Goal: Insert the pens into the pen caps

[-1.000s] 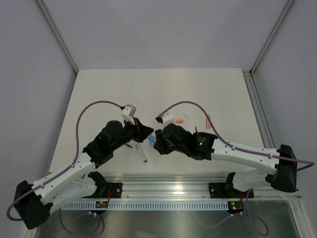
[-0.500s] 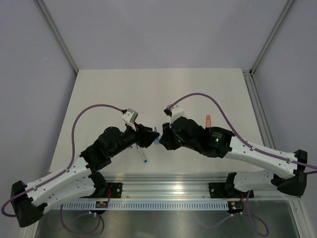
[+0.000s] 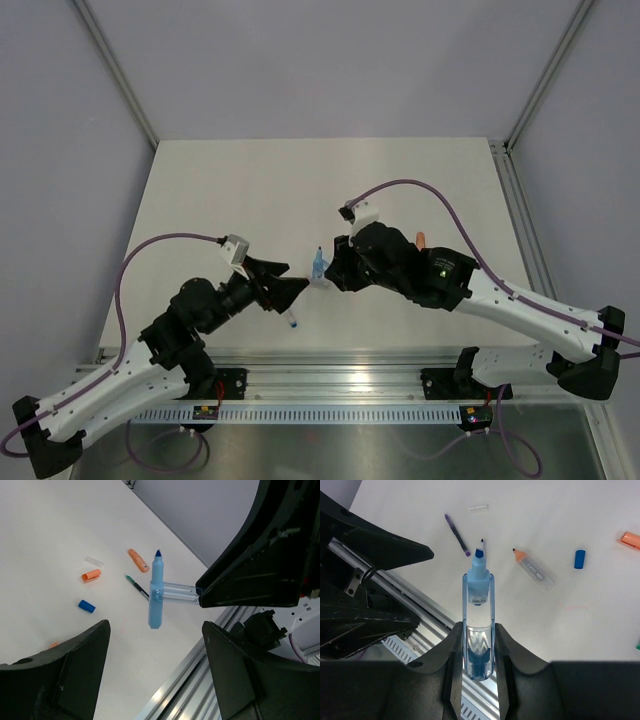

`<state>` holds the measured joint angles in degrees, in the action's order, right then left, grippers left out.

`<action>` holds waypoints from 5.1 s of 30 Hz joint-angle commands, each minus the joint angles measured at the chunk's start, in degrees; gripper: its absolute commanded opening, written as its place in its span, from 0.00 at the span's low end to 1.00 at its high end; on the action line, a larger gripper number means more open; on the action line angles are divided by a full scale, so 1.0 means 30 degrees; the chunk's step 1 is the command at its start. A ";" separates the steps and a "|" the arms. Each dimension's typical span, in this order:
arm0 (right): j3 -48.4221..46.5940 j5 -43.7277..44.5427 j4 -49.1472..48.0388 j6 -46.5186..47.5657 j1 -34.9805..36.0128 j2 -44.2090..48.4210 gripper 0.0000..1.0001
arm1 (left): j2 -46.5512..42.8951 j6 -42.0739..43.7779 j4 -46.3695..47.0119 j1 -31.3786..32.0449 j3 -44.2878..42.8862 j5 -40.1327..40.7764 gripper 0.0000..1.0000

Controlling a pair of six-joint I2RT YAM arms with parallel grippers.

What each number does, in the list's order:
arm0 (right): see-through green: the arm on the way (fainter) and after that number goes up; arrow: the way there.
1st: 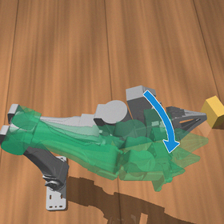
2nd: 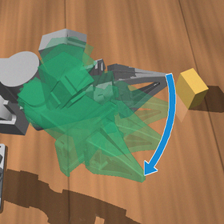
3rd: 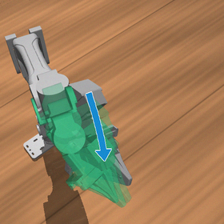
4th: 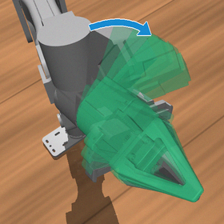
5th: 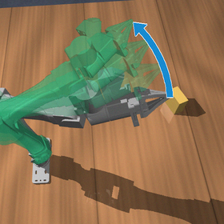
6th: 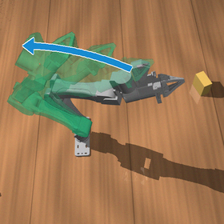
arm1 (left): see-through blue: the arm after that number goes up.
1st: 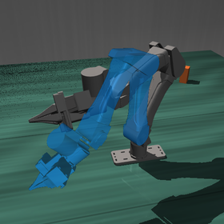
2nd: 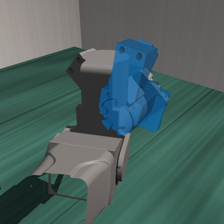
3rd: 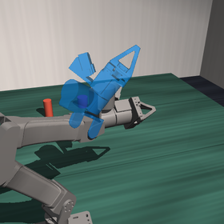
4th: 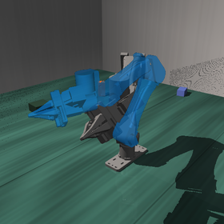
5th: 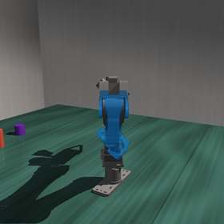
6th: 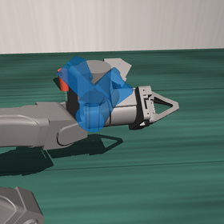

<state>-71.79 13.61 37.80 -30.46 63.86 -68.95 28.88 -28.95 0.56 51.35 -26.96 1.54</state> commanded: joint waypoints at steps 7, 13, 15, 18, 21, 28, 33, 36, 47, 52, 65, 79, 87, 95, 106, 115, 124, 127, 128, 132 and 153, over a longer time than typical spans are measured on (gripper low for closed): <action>-0.1353 -0.3097 0.0757 -0.0774 -0.0279 0.0776 0.16 | -0.0254 0.1064 0.2800 0.0226 0.1311 -0.2768 0.74; -0.1178 -0.4095 0.1491 -0.1624 -0.0250 0.1741 0.16 | 0.0801 0.1739 0.3739 0.0577 0.0580 -0.3061 0.72; -0.1032 -0.4271 0.1608 -0.1858 -0.0250 0.2121 0.16 | 0.1093 0.1798 0.4061 0.0665 0.0404 -0.3354 0.71; -0.0914 -0.4359 0.1638 -0.2034 -0.0250 0.2357 0.16 | 0.1503 0.1886 0.4237 0.1045 0.0169 -0.3736 0.68; -0.1002 -0.4447 0.1608 -0.2064 -0.0250 0.2212 0.16 | 0.1622 0.1915 0.4443 0.1309 0.0110 -0.3648 0.67; -0.1207 -0.5121 0.1374 -0.2006 -0.0279 0.1801 0.16 | 0.1856 0.2120 0.4560 0.1720 -0.0212 -0.3385 0.54; -0.1149 -0.5180 0.1286 -0.2064 -0.0279 0.1801 0.16 | 0.2061 0.2150 0.4531 0.1837 -0.0330 -0.3327 0.27; -0.1207 -0.5209 0.1286 -0.2123 -0.0250 0.1860 0.16 | 0.2237 0.2121 0.4502 0.1896 -0.0388 -0.3355 0.09; -0.2758 -0.2869 0.1813 -0.1889 -0.0279 0.2006 0.16 | 0.2149 0.2443 0.3652 0.2628 -0.0330 -0.2829 0.00; -0.3872 -0.0381 0.1640 -0.1567 -0.0279 0.1597 0.17 | 0.2354 0.2326 0.3710 0.3184 -0.0183 -0.2594 0.00; -0.5720 0.0123 0.0378 -0.0687 -0.0367 -0.0688 0.18 | 0.2121 0.2150 0.3740 0.3830 -0.0505 -0.2038 0.00; -0.2674 -0.0493 -0.1290 -0.1712 -0.0134 -0.0397 0.19 | 0.1387 0.1008 0.3797 0.3859 -0.1061 -0.0601 0.00; -0.1091 0.0180 -0.2024 -0.2327 0.1125 -0.0309 0.20 | 0.1592 0.0363 0.4735 0.3859 -0.1237 0.0247 0.00; 0.1599 0.1876 -0.3047 -0.4259 0.3028 0.0950 0.20 | 0.1036 0.0274 0.5205 0.3859 -0.1355 0.1944 0.00; 0.3158 0.3902 -0.4486 -0.5960 0.5405 0.0805 0.20 | 0.1739 0.1006 0.5586 0.3859 -0.2672 0.1977 0.00; 0.4593 0.4486 -0.4778 -0.7717 0.6718 -0.0249 0.20 | 0.1886 0.1798 0.4386 0.3859 -0.4840 0.2531 0.00; 0.5911 0.5776 -0.6301 -1.0587 0.8302 -0.1800 0.17 | 0.2587 0.2030 0.5410 0.3859 -0.5920 0.3322 0.00; 0.6408 0.5924 -0.6593 -1.1555 0.8422 -0.2095 0.14 | 0.2939 0.2528 0.5556 0.3859 -0.6596 0.3997 0.00; 0.6903 0.5837 -0.7204 -1.1672 0.8422 -0.2009 0.13 | 0.3027 0.2647 0.5295 0.3830 -0.7237 0.4201 0.00; 0.7436 0.5339 -0.8088 -1.1967 0.8509 -0.2530 0.11 | 0.3438 0.3526 0.4707 0.3830 -0.8531 0.4846 0.00; 0.7815 0.2996 -1.1162 -1.0094 0.6025 -0.2599 0.05 | 0.5255 -0.0686 0.5731 0.2188 -0.6811 -0.1151 0.00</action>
<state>-52.14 46.87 2.55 -61.45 81.54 -75.13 46.00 -25.12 -33.85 58.96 -47.07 0.89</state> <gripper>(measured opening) 0.328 0.134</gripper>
